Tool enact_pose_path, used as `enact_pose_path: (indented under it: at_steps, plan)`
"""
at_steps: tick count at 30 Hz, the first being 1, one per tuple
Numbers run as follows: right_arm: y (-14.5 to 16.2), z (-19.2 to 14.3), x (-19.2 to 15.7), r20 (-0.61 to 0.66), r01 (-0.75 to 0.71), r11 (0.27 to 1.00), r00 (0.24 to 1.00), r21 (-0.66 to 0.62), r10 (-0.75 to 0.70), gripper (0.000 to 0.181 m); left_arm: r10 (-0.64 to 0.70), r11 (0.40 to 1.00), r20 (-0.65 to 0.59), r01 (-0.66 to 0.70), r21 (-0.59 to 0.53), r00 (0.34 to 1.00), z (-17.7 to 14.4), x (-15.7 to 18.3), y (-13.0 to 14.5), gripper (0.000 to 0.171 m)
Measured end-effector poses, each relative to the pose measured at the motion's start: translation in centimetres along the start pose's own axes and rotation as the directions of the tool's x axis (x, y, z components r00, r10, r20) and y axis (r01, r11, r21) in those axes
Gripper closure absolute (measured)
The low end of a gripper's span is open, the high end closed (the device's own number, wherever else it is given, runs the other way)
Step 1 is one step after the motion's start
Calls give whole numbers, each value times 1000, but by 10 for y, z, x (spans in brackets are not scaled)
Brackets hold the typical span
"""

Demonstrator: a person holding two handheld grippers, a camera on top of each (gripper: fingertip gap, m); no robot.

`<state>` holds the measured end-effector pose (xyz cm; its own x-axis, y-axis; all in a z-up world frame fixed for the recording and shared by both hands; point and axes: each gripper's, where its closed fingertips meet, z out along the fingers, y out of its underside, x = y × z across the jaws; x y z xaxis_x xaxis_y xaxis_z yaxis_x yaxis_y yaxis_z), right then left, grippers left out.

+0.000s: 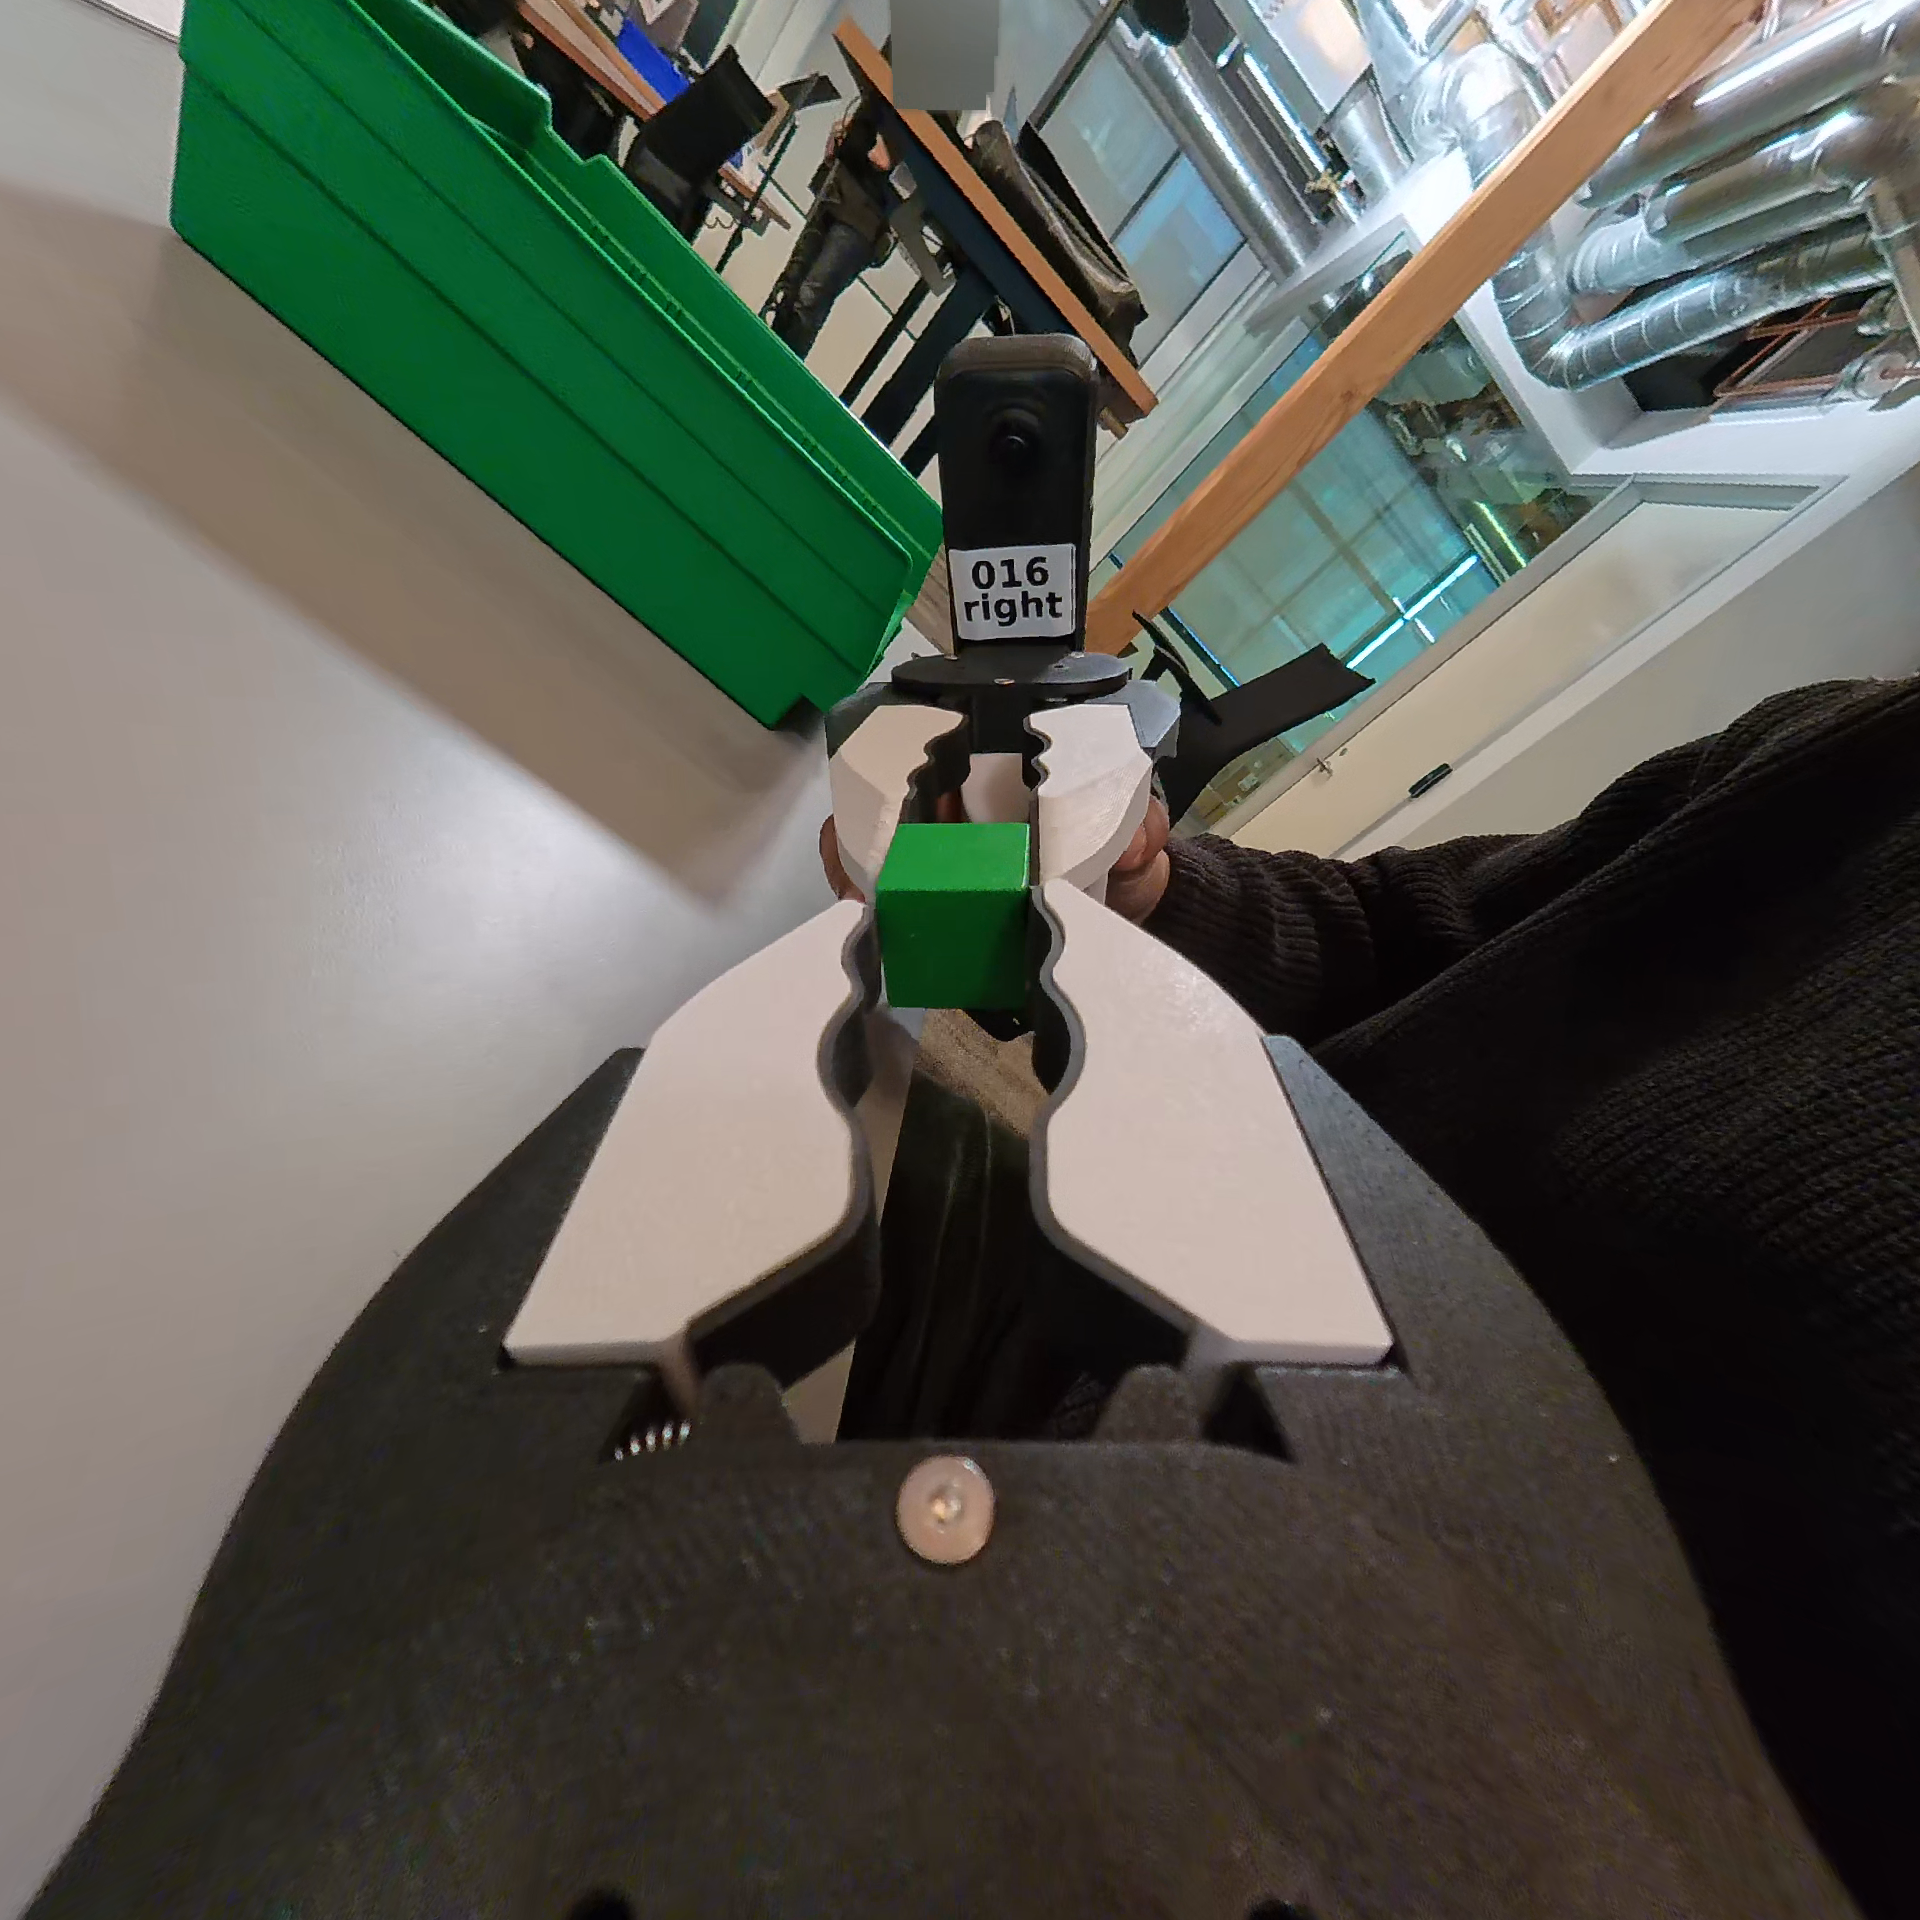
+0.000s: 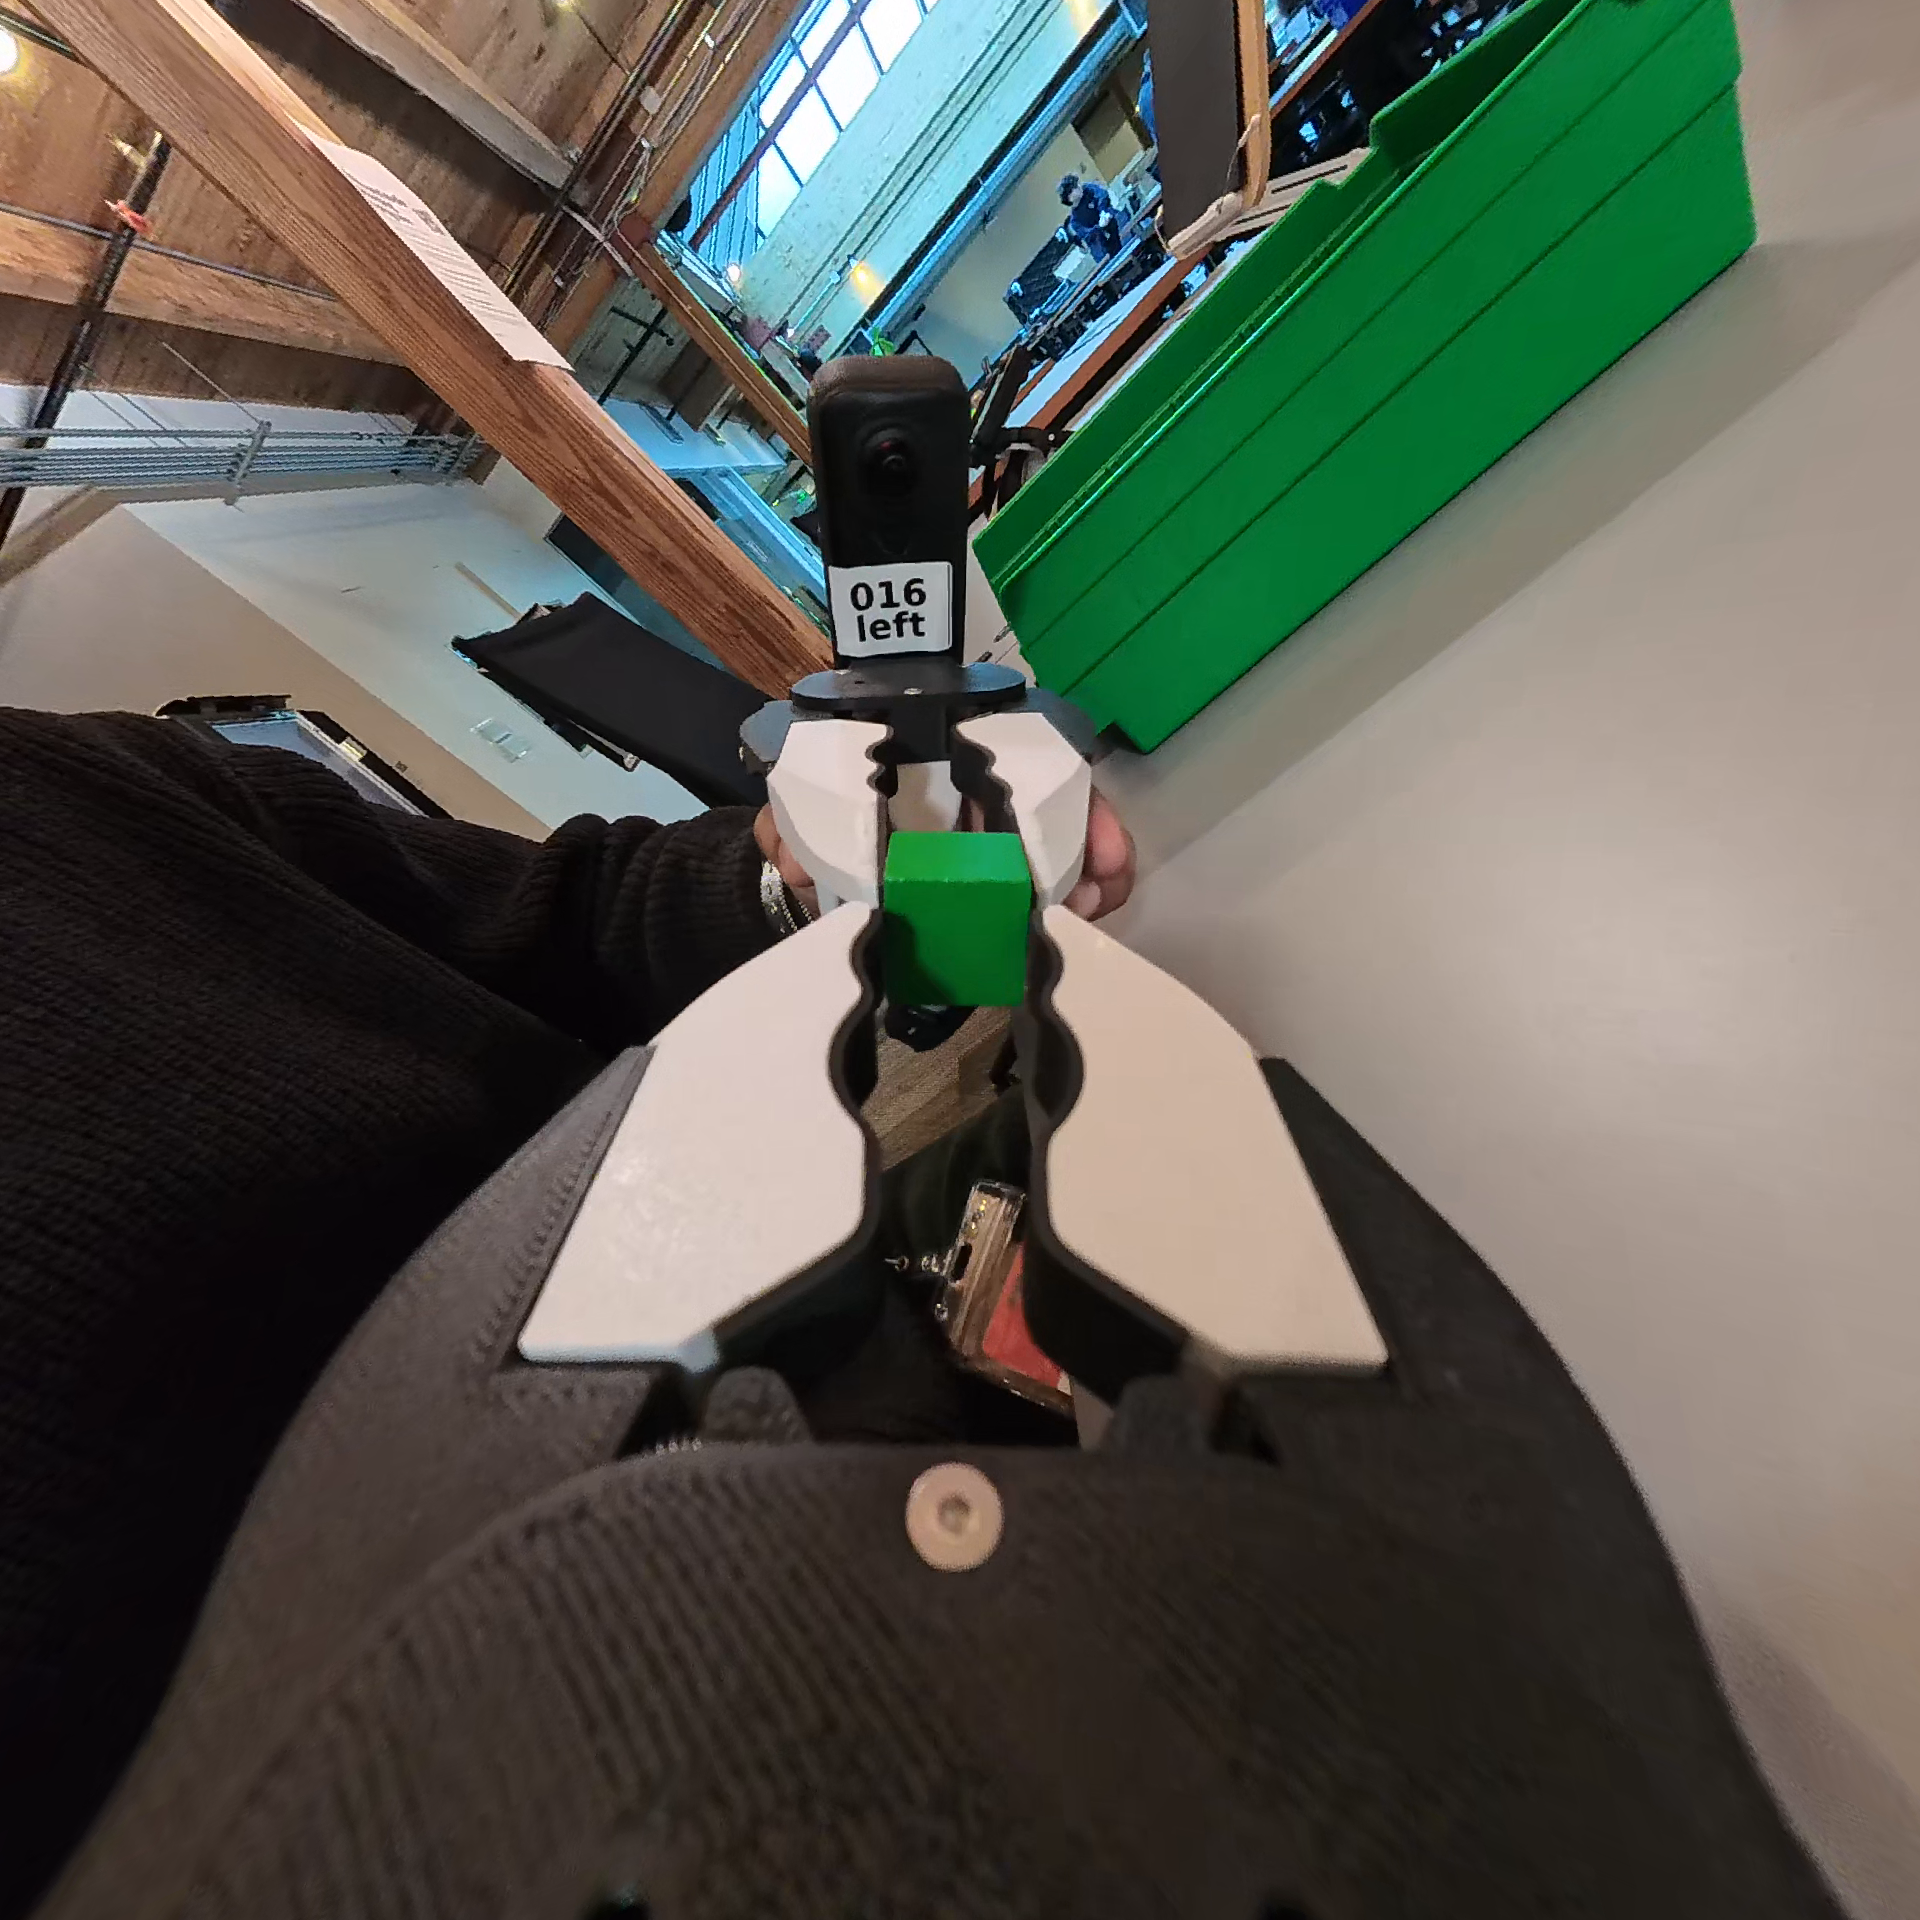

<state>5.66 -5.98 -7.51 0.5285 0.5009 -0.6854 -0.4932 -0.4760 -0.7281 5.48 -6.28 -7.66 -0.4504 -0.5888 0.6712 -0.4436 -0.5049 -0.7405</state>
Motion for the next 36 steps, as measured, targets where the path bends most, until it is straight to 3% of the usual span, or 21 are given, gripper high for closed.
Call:
enact_pose_path:
  at_steps: [2,5,8,20,23,26,29,31,34,36]
  plan:
    - [-1,0,-1,6,0,1000,1000,3,0,155,-5,1000,-15,6,15,1000,0,2,-2,145]
    - [-2,-2,1,-10,4,1000,1000,9,-4,155,-21,997,-44,24,67,999,0,8,-10,123]
    - [-5,-4,2,-13,2,1000,1000,24,-1,155,-24,998,-9,25,64,1000,0,2,-8,113]
    - [-13,-6,-7,7,40,998,999,51,-40,155,-35,998,-10,35,47,999,1,1,-6,112]
    - [-55,-29,-37,18,210,963,976,167,-216,155,-33,998,-9,33,54,999,-1,1,-8,112]
    - [-114,-85,-60,-142,461,858,887,224,-440,155,-39,998,-4,40,46,999,-1,-3,-6,114]
    - [-158,-159,-33,-447,698,716,634,-19,-631,155,-48,998,-3,48,42,999,1,-6,-5,116]
    - [-178,-208,8,-567,706,661,445,-254,-693,155,-43,998,7,43,35,999,2,-8,-4,116]
    - [-176,-254,76,-564,548,632,317,-547,-763,155,-21,1000,32,20,22,999,5,-10,-2,117]
    - [-158,-265,110,-478,440,568,307,-695,-823,155,5,1000,56,-5,9,998,9,-12,0,116]
